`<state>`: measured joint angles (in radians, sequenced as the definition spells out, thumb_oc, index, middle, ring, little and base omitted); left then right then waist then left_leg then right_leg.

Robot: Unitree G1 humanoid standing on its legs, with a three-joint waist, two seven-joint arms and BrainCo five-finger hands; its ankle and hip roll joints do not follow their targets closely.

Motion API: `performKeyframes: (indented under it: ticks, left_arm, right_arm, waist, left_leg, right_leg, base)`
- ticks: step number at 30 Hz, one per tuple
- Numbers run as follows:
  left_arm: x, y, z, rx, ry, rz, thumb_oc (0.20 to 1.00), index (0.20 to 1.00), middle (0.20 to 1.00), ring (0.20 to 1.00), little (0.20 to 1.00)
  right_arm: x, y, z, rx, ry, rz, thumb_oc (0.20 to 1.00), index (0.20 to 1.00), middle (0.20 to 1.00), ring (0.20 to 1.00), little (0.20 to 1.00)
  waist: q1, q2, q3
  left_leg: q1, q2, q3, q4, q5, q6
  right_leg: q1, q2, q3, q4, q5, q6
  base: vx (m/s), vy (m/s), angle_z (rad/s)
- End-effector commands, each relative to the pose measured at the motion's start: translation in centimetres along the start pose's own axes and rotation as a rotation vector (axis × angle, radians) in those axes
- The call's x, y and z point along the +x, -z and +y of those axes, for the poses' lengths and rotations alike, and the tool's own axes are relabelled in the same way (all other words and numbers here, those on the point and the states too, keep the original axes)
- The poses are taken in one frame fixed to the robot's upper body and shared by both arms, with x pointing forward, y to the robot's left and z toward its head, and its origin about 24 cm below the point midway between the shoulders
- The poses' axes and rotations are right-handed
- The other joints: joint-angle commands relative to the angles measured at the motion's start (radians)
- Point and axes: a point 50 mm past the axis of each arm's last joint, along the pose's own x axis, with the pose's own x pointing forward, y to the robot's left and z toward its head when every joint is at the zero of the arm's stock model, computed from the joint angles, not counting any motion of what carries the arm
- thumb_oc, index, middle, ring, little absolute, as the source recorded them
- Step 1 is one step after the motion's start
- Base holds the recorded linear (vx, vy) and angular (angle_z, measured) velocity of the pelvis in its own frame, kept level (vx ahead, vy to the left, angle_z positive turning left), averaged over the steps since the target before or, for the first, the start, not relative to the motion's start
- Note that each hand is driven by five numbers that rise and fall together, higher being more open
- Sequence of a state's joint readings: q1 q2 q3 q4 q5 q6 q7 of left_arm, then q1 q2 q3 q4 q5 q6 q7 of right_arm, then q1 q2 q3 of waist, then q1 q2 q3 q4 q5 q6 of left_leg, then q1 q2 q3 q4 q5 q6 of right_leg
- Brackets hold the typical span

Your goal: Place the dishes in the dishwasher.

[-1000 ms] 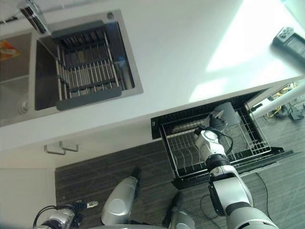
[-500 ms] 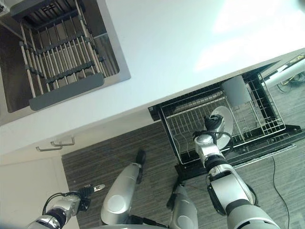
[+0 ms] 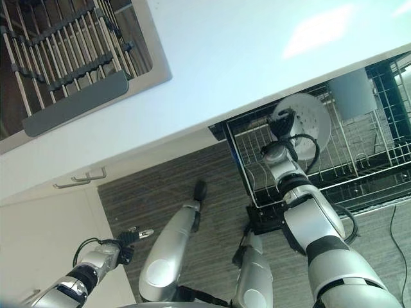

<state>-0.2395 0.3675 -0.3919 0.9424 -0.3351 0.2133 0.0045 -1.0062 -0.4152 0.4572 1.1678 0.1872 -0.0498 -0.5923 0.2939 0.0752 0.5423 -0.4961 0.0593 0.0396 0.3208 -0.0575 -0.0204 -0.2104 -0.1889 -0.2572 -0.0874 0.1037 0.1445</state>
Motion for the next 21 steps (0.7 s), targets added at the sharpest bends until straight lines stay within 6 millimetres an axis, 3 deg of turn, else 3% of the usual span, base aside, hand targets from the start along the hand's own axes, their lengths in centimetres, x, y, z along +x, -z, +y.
performKeyframes:
  ticks: [1,7,10,15,19,21]
  left_arm:
    - [-0.4,1.7,1.5,-0.005,-0.044,0.058,1.0,1.0,1.0,1.0,1.0]
    - [-0.3,1.9,0.2,-0.023,-0.034,0.053,1.0,1.0,1.0,1.0,1.0]
    - [-0.3,2.2,0.1,-0.04,-0.043,0.056,1.0,1.0,1.0,1.0,1.0]
    - [-0.3,3.6,-0.7,-0.097,-0.05,0.081,1.0,1.0,1.0,1.0,1.0]
    - [-0.5,4.7,-0.7,-0.135,-0.066,0.119,1.0,1.0,1.0,1.0,1.0]
    - [-0.6,5.8,-0.6,-0.178,-0.088,0.151,1.0,1.0,1.0,1.0,1.0]
  right_arm:
    - [0.1,-2.3,-0.5,0.299,0.013,-0.096,1.0,1.0,1.0,1.0,1.0]
    - [-1.0,-5.9,-0.1,0.861,-0.011,-0.163,1.0,1.0,1.0,1.0,1.0]
    - [-1.8,-6.5,-0.1,0.934,0.064,-0.161,1.0,1.0,1.0,1.0,1.0]
    - [-3.3,-4.8,0.7,1.085,0.162,-0.022,1.0,1.0,1.0,1.0,1.0]
    - [-5.2,-3.4,2.8,1.347,-0.045,0.046,1.0,1.0,1.0,1.0,1.0]
    - [-8.1,-2.3,4.2,1.423,-0.126,0.049,1.0,1.0,1.0,1.0,1.0]
  waist:
    - [-0.001,-0.008,-0.022]
    - [-0.014,-0.013,-0.022]
    - [-0.024,-0.022,-0.022]
    - [-0.043,-0.029,-0.033]
    - [-0.057,-0.054,-0.054]
    - [-0.083,-0.082,-0.072]
  left_leg:
    - [-0.165,-0.014,-0.081,-0.048,0.176,-0.072]
    - [-0.143,-0.012,-0.056,-0.072,0.173,-0.076]
    - [-0.125,-0.002,-0.044,-0.078,0.172,-0.079]
    - [-0.077,0.011,-0.023,-0.084,0.158,-0.082]
    - [-0.034,0.022,-0.003,-0.108,0.153,-0.086]
    - [-0.01,0.039,0.012,-0.103,0.141,-0.089]
  right_leg:
    - [0.153,-0.066,0.03,0.132,-0.161,0.027]
    - [0.149,-0.07,0.034,0.119,-0.148,0.024]
    - [0.152,-0.07,0.034,0.118,-0.145,0.023]
    - [0.176,-0.071,0.029,0.123,-0.152,0.017]
    - [0.201,-0.066,0.023,0.101,-0.144,0.023]
    - [0.215,-0.057,0.031,0.094,-0.141,0.024]
  base:
    - [-0.05,0.078,0.03]
    - [-0.05,0.065,0.01]
    - [-0.05,0.034,-0.12]
    - [-0.04,0.036,-0.08]
    - [0.0,-0.011,-0.06]
    - [0.01,-0.047,-0.15]
